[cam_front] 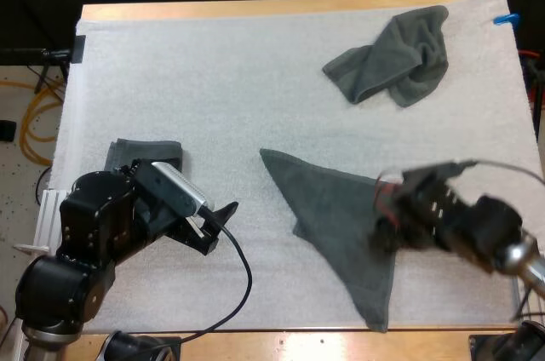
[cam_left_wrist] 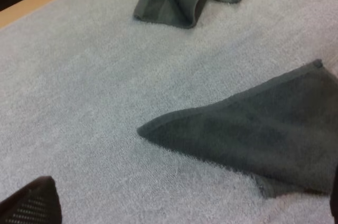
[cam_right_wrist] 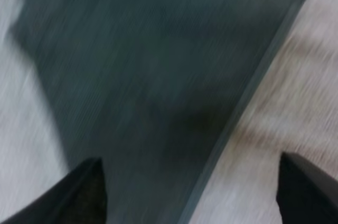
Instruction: Pick towel from pile fold and stack
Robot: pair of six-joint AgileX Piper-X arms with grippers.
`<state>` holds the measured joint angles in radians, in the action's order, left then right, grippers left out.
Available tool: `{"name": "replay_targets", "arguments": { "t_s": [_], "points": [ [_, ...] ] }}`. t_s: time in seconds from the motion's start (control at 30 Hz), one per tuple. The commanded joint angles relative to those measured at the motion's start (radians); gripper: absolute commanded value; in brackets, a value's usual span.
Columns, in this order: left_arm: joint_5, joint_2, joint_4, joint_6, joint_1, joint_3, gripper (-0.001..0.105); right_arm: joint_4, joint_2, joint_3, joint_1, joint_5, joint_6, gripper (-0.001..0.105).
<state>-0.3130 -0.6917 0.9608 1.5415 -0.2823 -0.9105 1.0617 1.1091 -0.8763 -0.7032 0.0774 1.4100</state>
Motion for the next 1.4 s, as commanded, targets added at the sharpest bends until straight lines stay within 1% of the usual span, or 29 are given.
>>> {"name": "replay_targets", "arguments": {
  "t_s": [0.0,0.07,0.17,0.27,0.47,0.57,0.8,0.83,0.9,0.97,1.0,1.07,1.1,1.17,1.2,1.23,1.37],
  "points": [
    [-0.015,0.000,-0.016,-0.003,-0.003,0.000,0.105,-0.038,0.018,-0.002,0.054,-0.016,0.049,0.063],
    [-0.020,0.000,-0.016,-0.003,-0.003,0.000,0.105,-0.094,0.075,-0.002,0.161,-0.076,0.085,0.063],
    [-0.020,0.000,-0.016,-0.003,-0.003,0.000,0.105,-0.155,0.165,-0.002,0.267,-0.139,0.108,0.063],
    [-0.020,0.000,-0.016,-0.003,-0.003,0.000,0.105,-0.215,0.250,-0.002,0.318,-0.195,0.142,0.063],
    [-0.020,0.000,-0.016,-0.003,-0.003,0.000,0.105,-0.317,0.400,-0.002,0.328,-0.196,0.147,0.063],
    [-0.020,0.000,-0.016,-0.003,-0.003,0.000,0.105,-0.342,0.453,-0.002,0.328,-0.186,0.147,0.063],
    [-0.020,0.000,-0.016,-0.003,-0.003,0.000,0.105,-0.405,0.515,-0.002,0.328,-0.187,0.147,0.063],
    [-0.020,0.000,-0.016,-0.003,-0.003,0.000,0.105,-0.409,0.525,-0.002,0.328,-0.187,0.147,0.061],
    [-0.020,0.000,-0.016,-0.003,-0.003,0.000,0.105,-0.406,0.541,-0.002,0.328,-0.187,0.147,0.054],
    [-0.020,0.000,-0.016,-0.003,-0.003,0.000,0.105,-0.405,0.560,-0.002,0.328,-0.187,0.147,0.042],
    [-0.020,0.000,-0.016,-0.003,-0.003,0.000,0.105,-0.405,0.563,-0.002,0.328,-0.187,0.147,0.039],
    [-0.020,0.000,-0.016,-0.003,-0.003,0.000,0.105,-0.405,0.566,-0.002,0.328,-0.187,0.147,0.026],
    [-0.020,0.000,-0.016,-0.003,-0.003,0.000,0.105,-0.405,0.566,-0.002,0.328,-0.185,0.150,0.023],
    [-0.020,0.000,-0.016,-0.001,-0.003,0.000,0.105,-0.401,0.566,-0.002,0.328,-0.160,0.168,0.002],
    [-0.020,0.000,-0.016,0.003,-0.003,0.000,0.105,-0.396,0.566,-0.002,0.328,-0.151,0.173,0.000],
    [-0.020,0.000,-0.016,0.005,-0.003,0.000,0.105,-0.385,0.566,-0.002,0.328,-0.121,0.194,0.000],
    [-0.020,-0.002,-0.016,0.010,-0.003,0.000,0.105,-0.331,0.553,-0.002,0.328,0.023,0.279,0.000]
  ]
}}
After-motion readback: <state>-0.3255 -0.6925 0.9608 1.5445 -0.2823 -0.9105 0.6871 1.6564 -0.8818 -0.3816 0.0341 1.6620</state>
